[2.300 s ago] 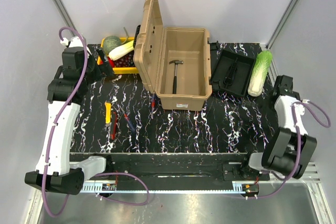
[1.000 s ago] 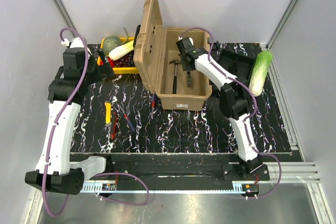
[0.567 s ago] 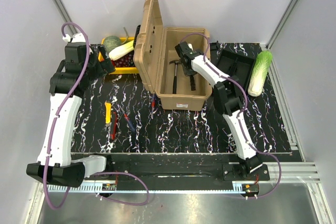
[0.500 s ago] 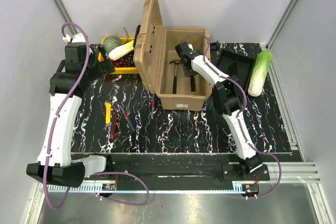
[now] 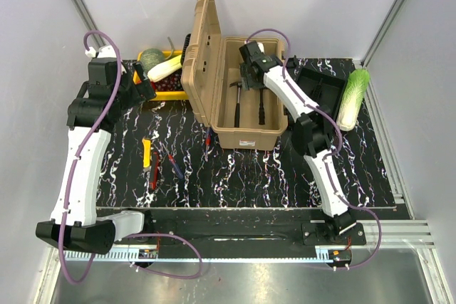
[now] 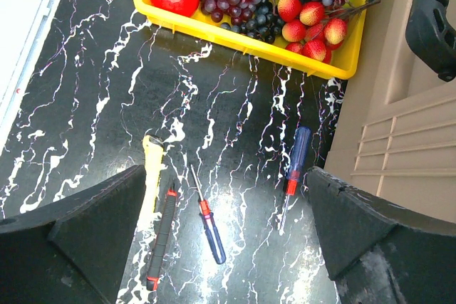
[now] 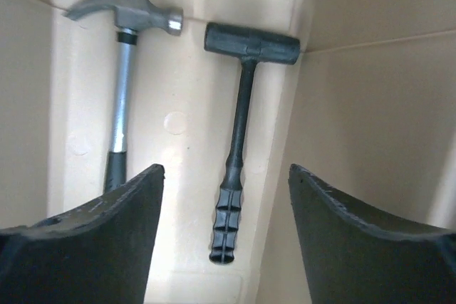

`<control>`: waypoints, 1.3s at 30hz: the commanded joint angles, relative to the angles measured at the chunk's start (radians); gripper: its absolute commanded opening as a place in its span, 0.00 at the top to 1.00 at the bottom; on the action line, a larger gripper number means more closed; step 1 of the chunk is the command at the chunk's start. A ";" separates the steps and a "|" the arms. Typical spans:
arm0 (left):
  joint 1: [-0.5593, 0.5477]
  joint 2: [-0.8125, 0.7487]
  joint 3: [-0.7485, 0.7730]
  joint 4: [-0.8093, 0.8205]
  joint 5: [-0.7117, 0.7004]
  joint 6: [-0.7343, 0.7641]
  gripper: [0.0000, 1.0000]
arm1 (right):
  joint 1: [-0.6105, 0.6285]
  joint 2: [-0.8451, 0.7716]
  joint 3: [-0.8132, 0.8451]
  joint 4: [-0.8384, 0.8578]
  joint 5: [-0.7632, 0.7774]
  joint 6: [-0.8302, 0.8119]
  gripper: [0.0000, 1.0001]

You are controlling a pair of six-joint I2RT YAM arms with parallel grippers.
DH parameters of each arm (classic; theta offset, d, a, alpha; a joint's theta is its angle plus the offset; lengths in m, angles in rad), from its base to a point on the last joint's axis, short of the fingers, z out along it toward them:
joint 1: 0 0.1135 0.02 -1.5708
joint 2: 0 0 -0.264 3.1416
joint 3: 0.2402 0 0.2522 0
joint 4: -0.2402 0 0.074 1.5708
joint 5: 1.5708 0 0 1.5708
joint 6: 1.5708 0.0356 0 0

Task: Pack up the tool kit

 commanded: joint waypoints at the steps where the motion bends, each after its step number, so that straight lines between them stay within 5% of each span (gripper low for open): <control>1: 0.000 -0.024 0.040 0.024 -0.012 -0.007 0.01 | -0.005 -0.220 0.057 0.062 -0.028 0.006 0.14; 2: 0.000 -0.028 0.040 0.023 -0.009 -0.008 0.01 | -0.005 -0.248 0.051 0.068 -0.010 0.006 0.01; 11: 0.000 -0.043 0.046 0.023 0.026 -0.004 0.01 | -0.173 -0.434 -0.054 0.011 0.079 0.138 0.01; 18: 0.000 -0.046 0.037 0.041 0.046 -0.002 0.01 | -0.362 -0.555 -0.392 0.023 0.059 0.236 0.04; 22: 0.001 -0.055 0.013 0.067 0.045 -0.021 0.01 | -0.395 -0.531 -0.525 0.092 0.010 0.250 0.07; 39: 0.000 -0.034 0.016 0.061 0.052 0.002 0.01 | -0.413 -0.221 -0.464 0.149 0.024 0.262 0.42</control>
